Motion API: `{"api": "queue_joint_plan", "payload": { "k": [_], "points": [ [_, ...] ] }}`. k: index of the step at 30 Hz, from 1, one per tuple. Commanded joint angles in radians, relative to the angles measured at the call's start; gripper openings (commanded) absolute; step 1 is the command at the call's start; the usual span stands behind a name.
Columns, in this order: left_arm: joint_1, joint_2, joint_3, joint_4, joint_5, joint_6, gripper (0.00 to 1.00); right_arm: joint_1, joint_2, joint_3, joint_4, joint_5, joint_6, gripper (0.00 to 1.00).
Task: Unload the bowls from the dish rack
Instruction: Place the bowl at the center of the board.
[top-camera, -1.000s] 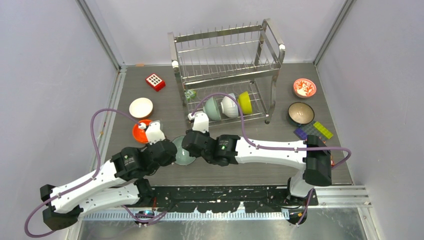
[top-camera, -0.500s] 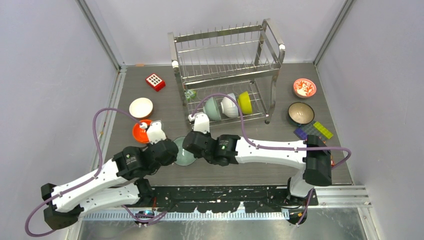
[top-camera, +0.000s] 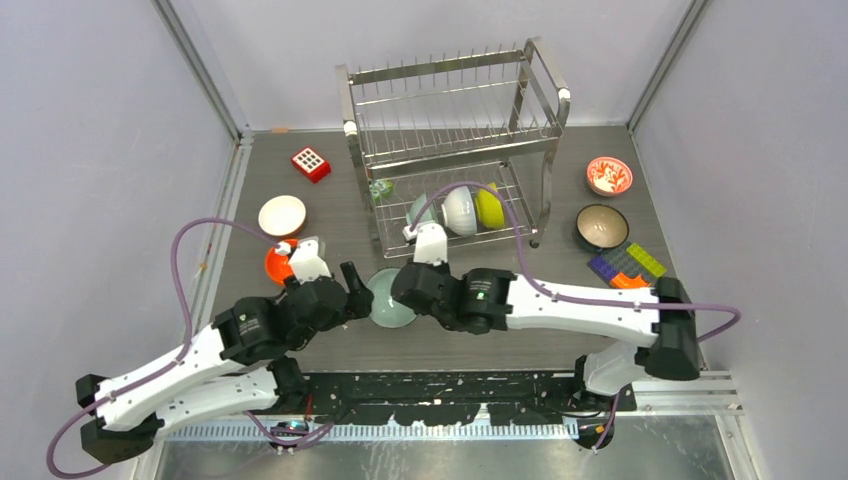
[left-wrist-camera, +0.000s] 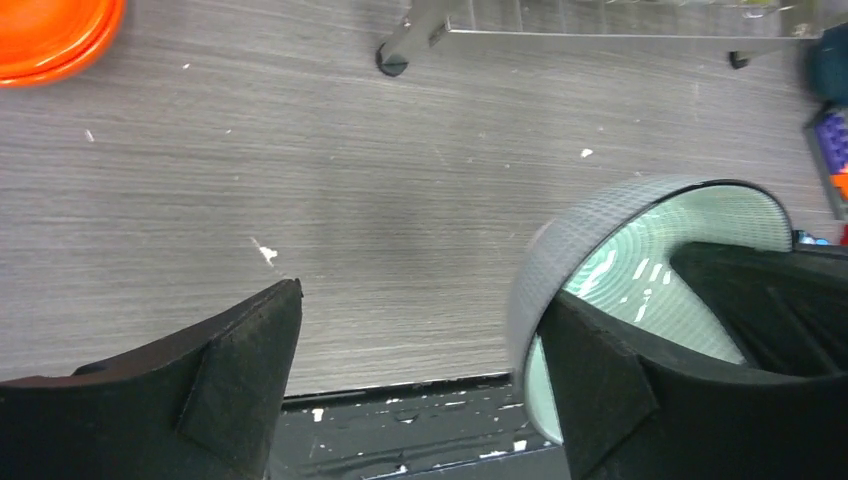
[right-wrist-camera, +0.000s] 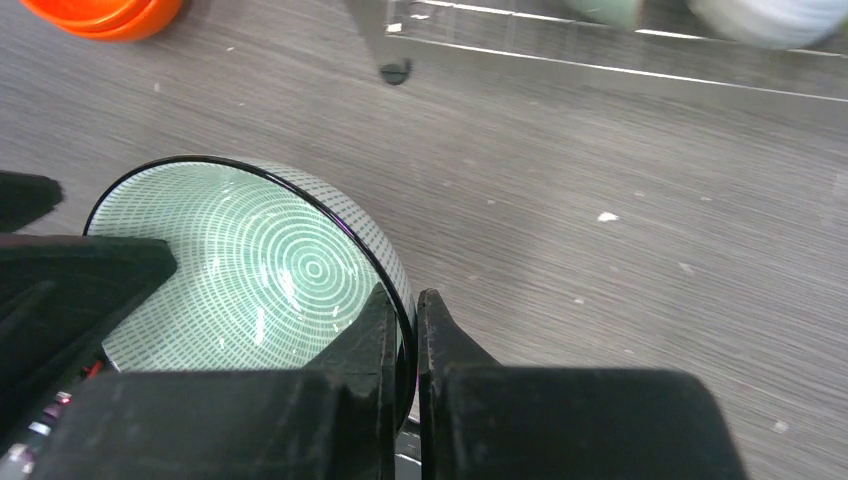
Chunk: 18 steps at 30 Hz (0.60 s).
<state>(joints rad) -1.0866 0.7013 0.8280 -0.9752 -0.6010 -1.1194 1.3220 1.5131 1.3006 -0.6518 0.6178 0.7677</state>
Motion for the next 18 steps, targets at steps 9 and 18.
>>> {"api": "queue_joint_plan", "payload": {
  "k": [9,18],
  "points": [
    [-0.001,-0.156,-0.086,0.134,-0.096,0.180,0.88,-0.169,-0.434,-0.134,-0.470,0.209,0.157,0.01],
    [0.000,-0.114,-0.137,0.179,-0.066,0.159,0.88,-0.475,-0.610,-0.361,-0.444,0.032,0.247,0.01]
  ]
}}
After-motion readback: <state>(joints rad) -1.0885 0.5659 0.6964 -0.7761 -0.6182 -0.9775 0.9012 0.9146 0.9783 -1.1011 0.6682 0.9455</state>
